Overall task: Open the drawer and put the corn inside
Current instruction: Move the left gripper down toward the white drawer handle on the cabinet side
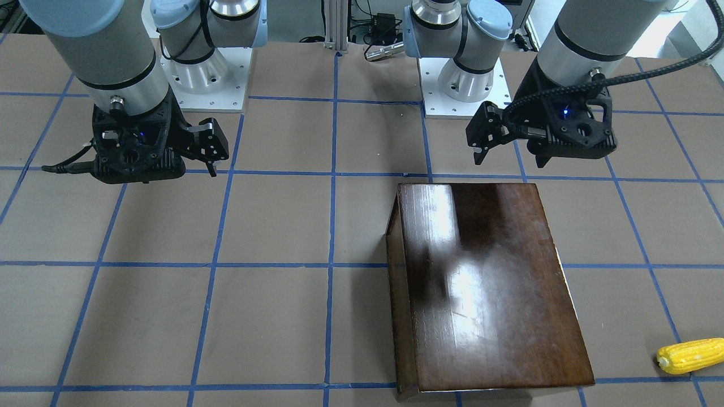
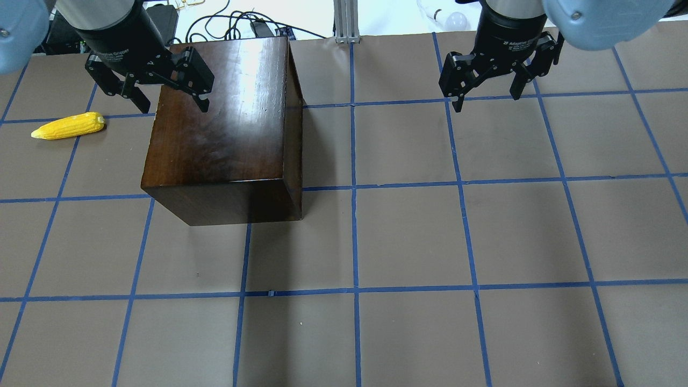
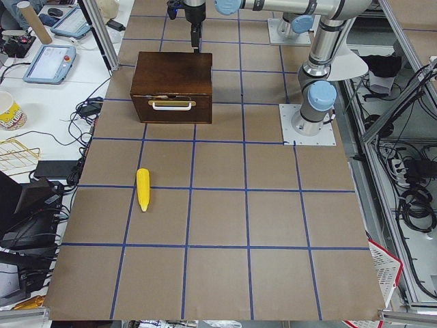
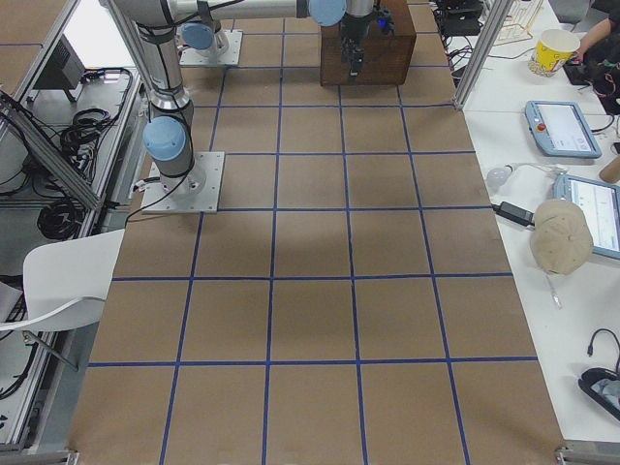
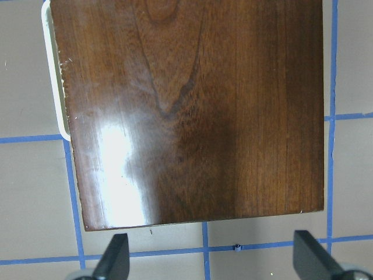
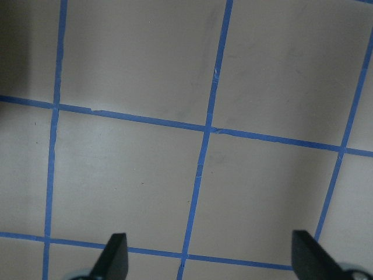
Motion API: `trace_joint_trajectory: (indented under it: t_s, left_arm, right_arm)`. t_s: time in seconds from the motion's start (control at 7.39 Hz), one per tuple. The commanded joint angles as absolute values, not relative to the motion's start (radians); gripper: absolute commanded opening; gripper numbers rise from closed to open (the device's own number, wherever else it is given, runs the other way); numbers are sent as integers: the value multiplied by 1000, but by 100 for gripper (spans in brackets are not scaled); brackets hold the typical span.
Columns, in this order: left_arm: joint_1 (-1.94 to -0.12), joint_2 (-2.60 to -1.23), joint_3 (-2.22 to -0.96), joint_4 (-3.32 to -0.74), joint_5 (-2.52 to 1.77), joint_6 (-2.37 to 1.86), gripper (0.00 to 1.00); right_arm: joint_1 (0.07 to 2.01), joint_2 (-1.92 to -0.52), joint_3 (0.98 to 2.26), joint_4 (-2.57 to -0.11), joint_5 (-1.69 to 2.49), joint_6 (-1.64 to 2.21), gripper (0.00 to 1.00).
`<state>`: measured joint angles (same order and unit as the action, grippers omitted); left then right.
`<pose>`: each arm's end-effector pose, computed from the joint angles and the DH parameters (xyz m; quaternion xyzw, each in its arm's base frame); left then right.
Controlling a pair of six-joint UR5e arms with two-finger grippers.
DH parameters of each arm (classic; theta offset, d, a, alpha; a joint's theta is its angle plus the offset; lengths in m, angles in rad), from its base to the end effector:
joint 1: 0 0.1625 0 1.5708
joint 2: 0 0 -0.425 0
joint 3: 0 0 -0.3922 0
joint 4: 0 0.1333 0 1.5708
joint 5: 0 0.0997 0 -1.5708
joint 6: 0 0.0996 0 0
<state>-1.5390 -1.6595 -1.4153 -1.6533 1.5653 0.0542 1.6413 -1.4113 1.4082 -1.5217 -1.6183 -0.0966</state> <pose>-0.1170 -0.5311 0.5109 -0.0112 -0.9999 -0.0077 0.0031 0.1673 -0.5443 0.4794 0.0840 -0.9959 -0.0233 0.0234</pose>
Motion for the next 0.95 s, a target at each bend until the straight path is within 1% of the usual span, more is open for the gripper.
trace_joint_trajectory:
  t_s: [0.0, 0.41, 0.81]
  left_arm:
    - [-1537, -1663, -1413, -1661, 1568, 41, 100]
    - [-1511, -1669, -1410, -1683, 1565, 49, 100]
    - [-1381, -1750, -1352, -1678, 1554, 129, 100]
  right_arm:
    - [1641, -1411, 1408, -1522, -1618, -97, 100]
    - [1641, -1411, 1408, -1522, -1618, -95, 100]
    - [1641, -1411, 1408, -1523, -1618, -95, 100]
